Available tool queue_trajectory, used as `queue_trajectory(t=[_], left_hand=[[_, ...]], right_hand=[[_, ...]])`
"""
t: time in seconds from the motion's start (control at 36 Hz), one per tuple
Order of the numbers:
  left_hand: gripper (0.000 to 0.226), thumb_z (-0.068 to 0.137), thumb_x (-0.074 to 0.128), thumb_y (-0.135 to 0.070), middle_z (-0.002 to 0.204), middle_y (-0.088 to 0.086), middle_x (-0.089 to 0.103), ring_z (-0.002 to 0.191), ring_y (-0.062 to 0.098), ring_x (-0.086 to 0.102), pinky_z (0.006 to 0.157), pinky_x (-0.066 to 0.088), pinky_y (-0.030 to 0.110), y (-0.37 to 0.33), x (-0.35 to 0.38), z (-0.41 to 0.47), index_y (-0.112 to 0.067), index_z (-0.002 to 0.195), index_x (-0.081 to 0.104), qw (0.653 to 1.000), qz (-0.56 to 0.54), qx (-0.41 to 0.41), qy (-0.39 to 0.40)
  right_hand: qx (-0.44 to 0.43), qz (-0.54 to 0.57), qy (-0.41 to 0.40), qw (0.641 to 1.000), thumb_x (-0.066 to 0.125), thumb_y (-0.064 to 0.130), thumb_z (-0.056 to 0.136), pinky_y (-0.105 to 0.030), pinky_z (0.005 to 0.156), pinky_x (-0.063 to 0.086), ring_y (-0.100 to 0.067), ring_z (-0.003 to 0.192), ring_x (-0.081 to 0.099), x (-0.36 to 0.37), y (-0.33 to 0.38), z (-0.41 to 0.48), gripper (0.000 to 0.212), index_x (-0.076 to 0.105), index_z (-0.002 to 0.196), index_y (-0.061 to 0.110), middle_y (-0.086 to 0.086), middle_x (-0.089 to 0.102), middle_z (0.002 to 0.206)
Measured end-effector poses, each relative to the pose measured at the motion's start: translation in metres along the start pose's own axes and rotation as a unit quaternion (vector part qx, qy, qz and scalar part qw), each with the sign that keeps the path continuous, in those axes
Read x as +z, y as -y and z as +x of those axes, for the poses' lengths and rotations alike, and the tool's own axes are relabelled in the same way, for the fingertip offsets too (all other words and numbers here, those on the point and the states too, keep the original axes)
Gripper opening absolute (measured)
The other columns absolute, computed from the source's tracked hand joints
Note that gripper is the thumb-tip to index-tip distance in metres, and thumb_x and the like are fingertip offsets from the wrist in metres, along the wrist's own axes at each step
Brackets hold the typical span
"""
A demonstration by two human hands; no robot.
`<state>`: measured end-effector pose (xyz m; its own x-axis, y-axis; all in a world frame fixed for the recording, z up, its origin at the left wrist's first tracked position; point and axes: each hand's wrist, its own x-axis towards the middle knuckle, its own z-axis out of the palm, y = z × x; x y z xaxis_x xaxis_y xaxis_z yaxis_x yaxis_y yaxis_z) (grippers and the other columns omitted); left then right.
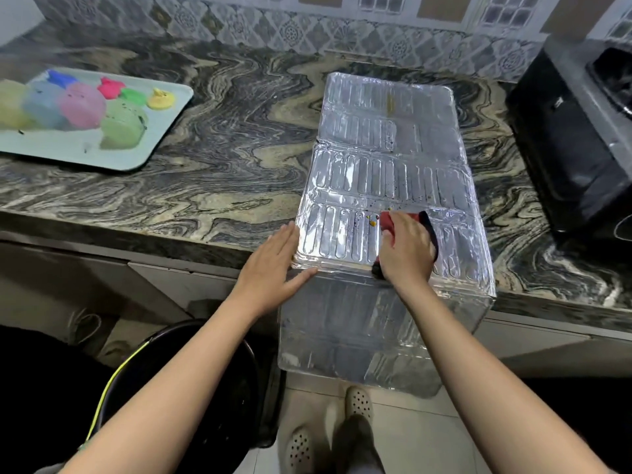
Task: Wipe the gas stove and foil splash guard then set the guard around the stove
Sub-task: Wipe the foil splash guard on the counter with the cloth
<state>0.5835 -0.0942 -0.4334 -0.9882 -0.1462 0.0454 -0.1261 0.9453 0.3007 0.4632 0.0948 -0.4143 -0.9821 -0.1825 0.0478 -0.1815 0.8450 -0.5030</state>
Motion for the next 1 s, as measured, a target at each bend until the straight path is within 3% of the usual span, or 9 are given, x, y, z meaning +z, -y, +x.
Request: queue_trajectory(t=[0.19,0.39,0.53,0.69,0.92,1.0], left_hand=[[0.096,0.074,0.008,-0.076,0.158,-0.001,0.0,0.145,0.01,-0.002,0.115,-0.006,0.025,0.007,0.001,-0.002,-0.015,0.149,0.004,0.999,0.029,-0.015,0.007],[0.1,0.071,-0.01,-0.077,0.157,0.001,-0.01,0.141,0.007,-0.015,0.116,-0.01,0.028,0.007,0.006,-0.002,-0.014,0.148,-0.007,0.998,0.052,-0.015,0.023],[0.094,0.075,-0.004,-0.073,0.155,-0.001,-0.016,0.136,0.005,-0.023,0.114,-0.015,0.026,0.005,0.006,-0.002,-0.013,0.147,-0.011,0.998,0.044,-0.017,0.029],[0.085,0.082,0.019,-0.067,0.157,-0.004,-0.008,0.141,0.005,-0.014,0.113,-0.011,0.024,0.011,-0.005,-0.001,-0.018,0.149,-0.002,0.999,0.022,-0.004,0.038],[0.093,0.076,0.004,-0.077,0.155,-0.006,-0.01,0.14,0.005,-0.014,0.116,-0.008,0.028,0.019,-0.001,0.001,-0.02,0.149,-0.002,0.999,0.022,0.006,0.045],[0.089,0.075,0.002,-0.072,0.157,-0.005,-0.01,0.139,0.004,-0.017,0.115,-0.008,0.027,0.024,-0.004,0.002,-0.021,0.148,-0.005,0.998,0.024,0.022,0.061]], right_hand=[[-0.086,-0.035,0.063,0.994,0.035,0.033,0.097,-0.045,0.114,0.021,-0.022,0.139,0.024,-0.009,-0.016,0.006,0.047,0.033,0.142,0.021,0.002,0.032,0.151],[-0.085,-0.023,0.01,0.996,0.038,0.028,0.097,-0.041,0.11,0.022,-0.021,0.136,0.03,0.003,-0.005,0.001,0.042,0.04,0.138,0.019,0.001,0.039,0.146],[-0.098,-0.023,0.012,0.995,0.036,0.028,0.097,-0.042,0.111,0.022,-0.019,0.135,0.031,0.018,0.019,-0.002,0.042,0.041,0.138,0.019,0.002,0.04,0.146],[-0.111,-0.038,0.016,0.993,0.035,0.027,0.097,-0.038,0.11,0.02,-0.02,0.135,0.029,0.028,0.039,-0.005,0.042,0.039,0.139,0.021,0.003,0.038,0.147],[-0.123,-0.037,0.024,0.991,0.036,0.027,0.097,-0.037,0.109,0.02,-0.021,0.135,0.029,0.032,0.044,-0.003,0.041,0.04,0.138,0.02,0.002,0.038,0.147],[-0.146,-0.029,0.035,0.988,0.035,0.027,0.098,-0.037,0.109,0.02,-0.02,0.136,0.029,0.04,0.055,-0.004,0.041,0.04,0.138,0.02,0.002,0.038,0.147]])
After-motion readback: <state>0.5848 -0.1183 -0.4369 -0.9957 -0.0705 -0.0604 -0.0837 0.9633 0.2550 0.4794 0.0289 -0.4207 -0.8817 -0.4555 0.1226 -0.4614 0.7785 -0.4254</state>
